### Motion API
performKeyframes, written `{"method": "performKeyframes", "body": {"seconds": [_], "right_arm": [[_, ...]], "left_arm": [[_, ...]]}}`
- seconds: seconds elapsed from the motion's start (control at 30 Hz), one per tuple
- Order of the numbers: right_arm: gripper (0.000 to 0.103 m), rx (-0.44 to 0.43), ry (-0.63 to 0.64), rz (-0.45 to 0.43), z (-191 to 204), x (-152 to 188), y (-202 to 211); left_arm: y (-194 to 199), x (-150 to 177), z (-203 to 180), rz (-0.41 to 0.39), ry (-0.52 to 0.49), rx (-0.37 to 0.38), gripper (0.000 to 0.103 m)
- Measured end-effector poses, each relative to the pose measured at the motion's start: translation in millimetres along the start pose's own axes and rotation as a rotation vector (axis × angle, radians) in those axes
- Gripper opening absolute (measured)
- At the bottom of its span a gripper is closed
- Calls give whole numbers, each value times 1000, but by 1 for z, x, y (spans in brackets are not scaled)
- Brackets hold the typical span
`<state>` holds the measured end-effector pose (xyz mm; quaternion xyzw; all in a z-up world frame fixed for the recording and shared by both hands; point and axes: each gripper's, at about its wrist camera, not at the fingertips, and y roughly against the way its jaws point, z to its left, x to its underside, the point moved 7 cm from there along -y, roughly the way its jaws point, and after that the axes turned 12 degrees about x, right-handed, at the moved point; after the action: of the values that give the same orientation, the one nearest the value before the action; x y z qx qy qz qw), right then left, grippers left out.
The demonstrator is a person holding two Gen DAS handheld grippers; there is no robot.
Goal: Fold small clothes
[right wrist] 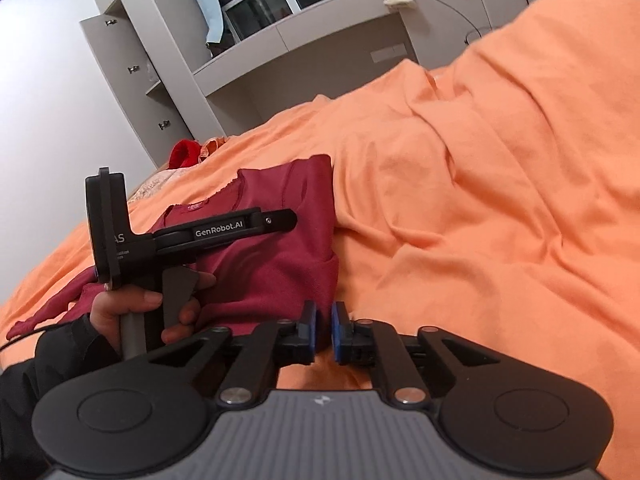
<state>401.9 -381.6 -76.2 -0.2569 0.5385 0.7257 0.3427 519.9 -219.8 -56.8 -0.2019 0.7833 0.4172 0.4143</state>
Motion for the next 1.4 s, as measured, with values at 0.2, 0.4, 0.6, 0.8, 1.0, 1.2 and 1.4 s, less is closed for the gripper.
{"method": "performKeyframes", "body": {"seconds": [0.2, 0.4, 0.6, 0.8, 1.0, 1.2, 1.4], "right_arm": [[57, 63, 39, -89, -1, -8, 19], [88, 87, 30, -163, 3, -14, 38], [102, 67, 80, -231, 34, -19, 53], [103, 22, 198, -277, 87, -12, 56], [103, -49, 329, -311, 136, 10, 61], [103, -152, 388, -317, 178, 40, 71], [103, -200, 521, -343, 213, 68, 76]], "left_arm": [[26, -15, 5, -54, 74, -41, 103], [69, -18, 19, -48, 173, -98, 102], [132, -19, 33, -56, 149, -182, 102], [203, -13, 57, -63, 154, -263, 103], [284, 7, 102, -83, 205, -368, 102], [368, 30, 167, -118, 270, -511, 102], [451, 52, 242, -178, 367, -664, 102]]}}
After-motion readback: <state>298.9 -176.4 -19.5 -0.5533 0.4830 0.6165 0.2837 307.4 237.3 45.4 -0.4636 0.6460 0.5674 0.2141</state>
